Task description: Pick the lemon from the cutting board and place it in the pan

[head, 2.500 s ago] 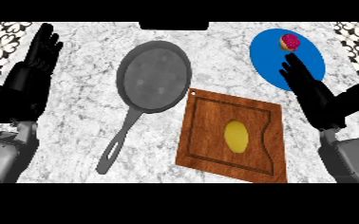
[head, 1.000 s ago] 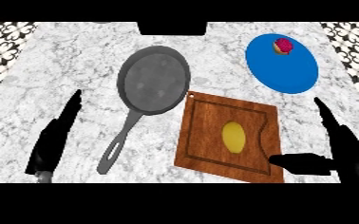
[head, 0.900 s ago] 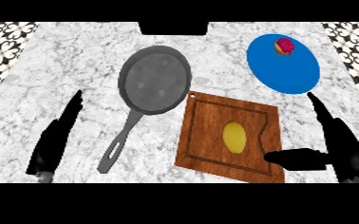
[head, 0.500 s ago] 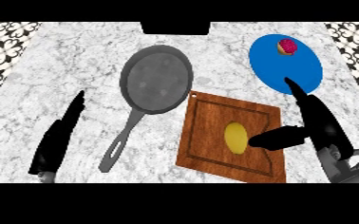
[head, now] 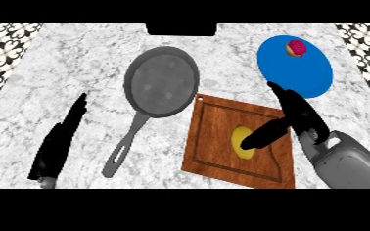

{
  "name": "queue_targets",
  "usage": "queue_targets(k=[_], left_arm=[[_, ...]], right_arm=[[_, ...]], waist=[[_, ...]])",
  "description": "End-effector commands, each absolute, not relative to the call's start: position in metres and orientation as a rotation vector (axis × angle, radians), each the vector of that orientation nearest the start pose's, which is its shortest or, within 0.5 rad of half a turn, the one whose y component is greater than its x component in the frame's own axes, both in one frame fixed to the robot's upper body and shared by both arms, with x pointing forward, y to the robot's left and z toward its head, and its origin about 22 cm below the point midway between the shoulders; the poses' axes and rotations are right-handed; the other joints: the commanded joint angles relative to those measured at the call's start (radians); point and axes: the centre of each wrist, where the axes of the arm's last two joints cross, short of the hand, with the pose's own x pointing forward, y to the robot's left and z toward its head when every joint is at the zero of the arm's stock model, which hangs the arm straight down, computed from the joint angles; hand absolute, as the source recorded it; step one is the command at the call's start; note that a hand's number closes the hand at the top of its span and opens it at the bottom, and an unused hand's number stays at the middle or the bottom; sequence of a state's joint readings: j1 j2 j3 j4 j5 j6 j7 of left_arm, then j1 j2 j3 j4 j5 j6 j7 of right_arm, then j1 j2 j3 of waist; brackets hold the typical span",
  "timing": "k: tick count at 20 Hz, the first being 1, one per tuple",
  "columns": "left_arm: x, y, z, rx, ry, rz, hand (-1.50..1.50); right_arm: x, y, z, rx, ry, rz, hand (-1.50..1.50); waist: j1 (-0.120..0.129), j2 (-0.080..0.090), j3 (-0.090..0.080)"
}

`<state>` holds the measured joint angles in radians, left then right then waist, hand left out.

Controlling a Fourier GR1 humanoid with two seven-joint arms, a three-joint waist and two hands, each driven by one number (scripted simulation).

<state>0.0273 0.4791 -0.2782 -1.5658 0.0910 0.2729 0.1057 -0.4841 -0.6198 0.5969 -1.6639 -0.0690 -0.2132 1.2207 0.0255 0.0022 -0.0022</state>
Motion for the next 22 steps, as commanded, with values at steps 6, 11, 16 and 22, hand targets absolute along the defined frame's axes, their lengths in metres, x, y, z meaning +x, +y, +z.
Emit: queue_targets(k=[6, 11, 16, 22], left_arm=[[0.226, 0.285, 0.009, 0.327, -1.39, -0.273, 0.0], [0.23, 0.275, 0.02, 0.317, -1.402, -0.287, 0.0], [0.223, 0.289, 0.011, 0.342, -1.382, -0.267, 0.0], [0.222, 0.284, -0.003, 0.342, -1.39, -0.258, 0.0]], right_arm=[[0.316, -0.159, 0.107, -0.517, -0.458, 0.642, -1.5], [0.325, -0.145, 0.102, -0.525, -0.404, 0.674, -1.5], [0.322, -0.147, 0.087, -0.534, -0.342, 0.684, -1.5], [0.312, -0.125, 0.074, -0.515, -0.323, 0.708, -1.5]], waist=[[-0.003, 0.0, 0.001], [-0.001, 0.0, 0.001], [-0.016, -0.004, 0.0], [-0.025, -0.004, 0.0]])
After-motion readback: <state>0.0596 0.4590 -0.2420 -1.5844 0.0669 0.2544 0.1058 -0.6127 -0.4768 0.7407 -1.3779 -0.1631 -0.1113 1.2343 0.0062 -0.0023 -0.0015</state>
